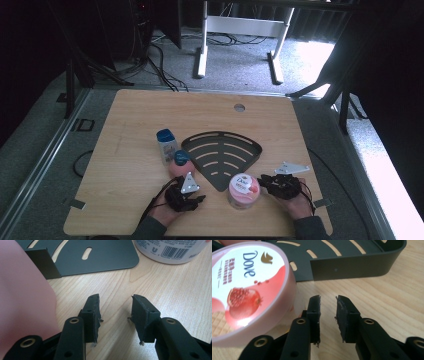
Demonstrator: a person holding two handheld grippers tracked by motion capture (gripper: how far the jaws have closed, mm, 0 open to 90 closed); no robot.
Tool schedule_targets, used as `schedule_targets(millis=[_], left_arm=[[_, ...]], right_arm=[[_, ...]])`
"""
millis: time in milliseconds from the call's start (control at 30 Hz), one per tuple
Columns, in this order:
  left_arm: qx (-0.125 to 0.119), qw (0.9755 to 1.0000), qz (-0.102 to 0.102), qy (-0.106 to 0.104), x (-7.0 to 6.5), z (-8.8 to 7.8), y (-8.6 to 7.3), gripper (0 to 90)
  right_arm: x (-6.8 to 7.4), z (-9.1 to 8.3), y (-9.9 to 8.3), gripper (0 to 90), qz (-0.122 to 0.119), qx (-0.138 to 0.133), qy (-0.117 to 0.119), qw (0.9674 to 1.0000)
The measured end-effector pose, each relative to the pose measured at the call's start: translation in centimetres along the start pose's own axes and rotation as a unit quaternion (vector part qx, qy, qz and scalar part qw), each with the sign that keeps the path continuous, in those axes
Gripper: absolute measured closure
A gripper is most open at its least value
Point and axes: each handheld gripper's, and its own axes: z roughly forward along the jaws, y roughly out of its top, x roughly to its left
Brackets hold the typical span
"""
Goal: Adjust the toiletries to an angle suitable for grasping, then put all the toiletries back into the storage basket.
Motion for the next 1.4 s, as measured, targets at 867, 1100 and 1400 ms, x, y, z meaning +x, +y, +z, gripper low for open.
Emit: schedule_targets(millis=[867,1100,1400], left_arm=[[-0.007,0.9996,0.025,-0.010,-0.8,0.2,0.5,51.3],[-0.009,0.9994,0.029,-0.014,-0.9,0.4,0.7,51.0],[-0.010,0.9989,0.039,-0.023,-1.2,0.8,1.1,50.1]], right_arm=[[-0.2,-1.5,-2.2,53.7,0.011,-0.002,-0.010,0.9999],[-0.3,-1.9,-2.7,50.5,0.014,0.000,-0.014,0.9998],[0.2,-2.2,-3.3,47.6,0.003,0.000,0.003,1.0000]])
